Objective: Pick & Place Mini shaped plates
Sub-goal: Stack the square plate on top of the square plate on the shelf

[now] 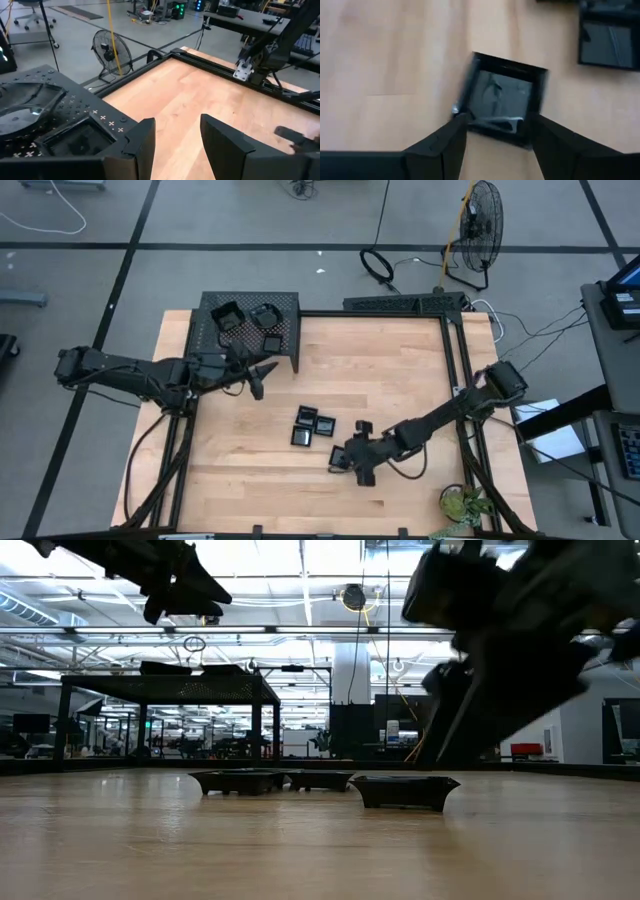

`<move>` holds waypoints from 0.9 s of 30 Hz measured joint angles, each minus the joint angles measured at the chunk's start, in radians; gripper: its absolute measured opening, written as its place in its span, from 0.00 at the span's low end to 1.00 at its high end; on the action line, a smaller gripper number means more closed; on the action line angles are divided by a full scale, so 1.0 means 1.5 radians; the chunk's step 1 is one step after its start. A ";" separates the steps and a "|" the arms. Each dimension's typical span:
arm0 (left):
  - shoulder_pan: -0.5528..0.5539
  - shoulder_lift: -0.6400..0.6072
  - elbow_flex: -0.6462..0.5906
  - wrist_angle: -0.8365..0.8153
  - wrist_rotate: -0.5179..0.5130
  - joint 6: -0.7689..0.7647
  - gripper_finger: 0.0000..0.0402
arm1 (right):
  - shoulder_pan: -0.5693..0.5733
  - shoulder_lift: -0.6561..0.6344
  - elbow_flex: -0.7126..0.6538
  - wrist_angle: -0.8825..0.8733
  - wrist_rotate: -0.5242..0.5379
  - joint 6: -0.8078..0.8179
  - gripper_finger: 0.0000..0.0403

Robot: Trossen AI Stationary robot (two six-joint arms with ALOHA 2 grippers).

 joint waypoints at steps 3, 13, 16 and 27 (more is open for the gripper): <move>0.000 0.013 0.000 -0.002 0.000 -0.004 0.40 | -0.019 0.017 0.000 0.010 0.002 0.003 0.49; 0.000 0.060 0.000 -0.007 0.000 -0.011 0.40 | -0.045 0.019 0.000 0.016 0.000 -0.014 0.49; 0.000 0.071 0.000 -0.011 0.000 -0.012 0.40 | -0.045 0.019 0.000 0.020 0.001 -0.033 0.49; 0.001 0.082 0.001 -0.004 0.000 -0.015 0.40 | -0.055 0.003 0.000 0.050 0.001 -0.140 0.49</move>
